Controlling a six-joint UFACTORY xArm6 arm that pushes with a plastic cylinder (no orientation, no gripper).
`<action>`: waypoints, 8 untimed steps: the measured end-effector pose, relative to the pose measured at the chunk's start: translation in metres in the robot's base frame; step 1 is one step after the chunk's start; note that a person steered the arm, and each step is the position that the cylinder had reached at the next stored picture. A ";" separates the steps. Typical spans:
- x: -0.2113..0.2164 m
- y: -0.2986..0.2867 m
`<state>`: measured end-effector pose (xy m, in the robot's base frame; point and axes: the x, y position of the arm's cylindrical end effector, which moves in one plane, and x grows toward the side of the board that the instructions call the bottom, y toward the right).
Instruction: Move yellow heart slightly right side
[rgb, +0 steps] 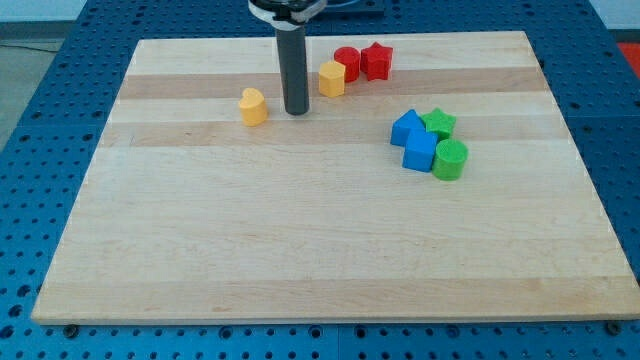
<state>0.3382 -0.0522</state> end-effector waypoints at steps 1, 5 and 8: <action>-0.029 0.034; 0.032 0.014; 0.004 -0.089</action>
<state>0.3423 -0.1416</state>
